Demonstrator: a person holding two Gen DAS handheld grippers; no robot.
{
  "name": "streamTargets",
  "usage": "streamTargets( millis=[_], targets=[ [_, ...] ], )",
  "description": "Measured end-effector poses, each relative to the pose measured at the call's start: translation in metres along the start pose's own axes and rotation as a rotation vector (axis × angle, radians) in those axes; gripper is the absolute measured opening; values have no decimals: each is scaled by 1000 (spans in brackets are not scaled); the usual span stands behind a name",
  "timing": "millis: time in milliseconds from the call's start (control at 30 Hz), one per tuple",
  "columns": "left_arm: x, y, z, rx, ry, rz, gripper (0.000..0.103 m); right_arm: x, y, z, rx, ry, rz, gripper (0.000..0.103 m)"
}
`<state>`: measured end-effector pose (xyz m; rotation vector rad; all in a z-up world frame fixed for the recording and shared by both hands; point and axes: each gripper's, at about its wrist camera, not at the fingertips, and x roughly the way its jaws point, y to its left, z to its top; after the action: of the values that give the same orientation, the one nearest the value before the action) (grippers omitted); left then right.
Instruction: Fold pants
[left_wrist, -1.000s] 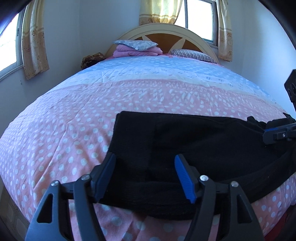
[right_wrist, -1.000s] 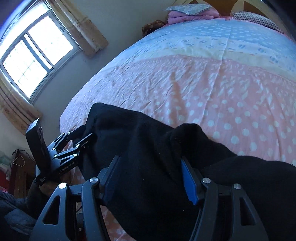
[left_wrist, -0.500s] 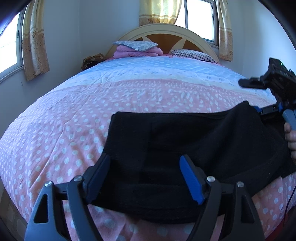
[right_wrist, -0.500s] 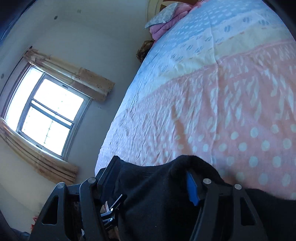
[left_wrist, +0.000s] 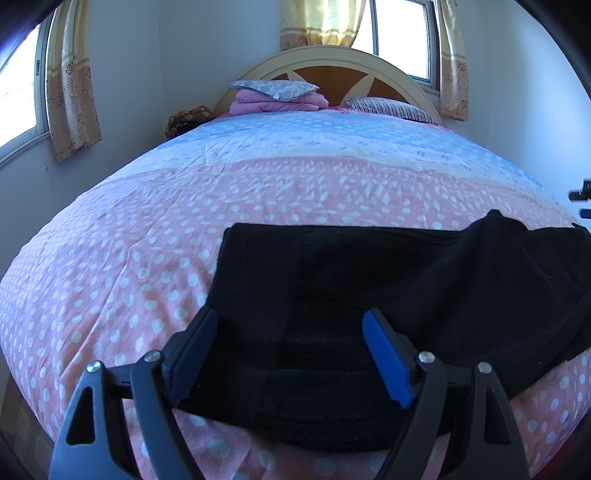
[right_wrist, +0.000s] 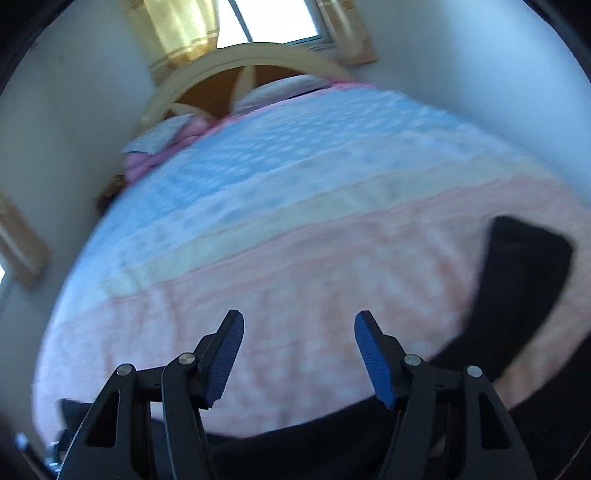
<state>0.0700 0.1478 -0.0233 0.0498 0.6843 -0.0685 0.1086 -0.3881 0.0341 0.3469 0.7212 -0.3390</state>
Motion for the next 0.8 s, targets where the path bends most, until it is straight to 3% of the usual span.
streamTargets(
  millis=[67, 200, 333, 433, 500, 567, 800],
  targets=[
    [2, 0, 2, -3, 10, 4, 86, 15, -31, 18, -55, 4, -202, 64],
    [5, 0, 4, -12, 28, 12, 88, 59, -80, 47, -81, 127, -370, 64],
    [6, -1, 5, -16, 35, 23, 89, 101, -106, 54, -56, 239, -433, 64],
    [7, -1, 5, -18, 39, 32, 90, 107, -113, 56, -54, 227, -401, 58],
    [7, -1, 5, -19, 40, 34, 90, 101, -115, 56, -28, 222, -389, 6],
    [7, -1, 5, -19, 39, 34, 90, 81, -125, 58, 13, 177, -354, 6],
    [7, 1, 5, -25, 33, 27, 90, -59, -173, 24, 220, -114, -18, 6]
  ],
)
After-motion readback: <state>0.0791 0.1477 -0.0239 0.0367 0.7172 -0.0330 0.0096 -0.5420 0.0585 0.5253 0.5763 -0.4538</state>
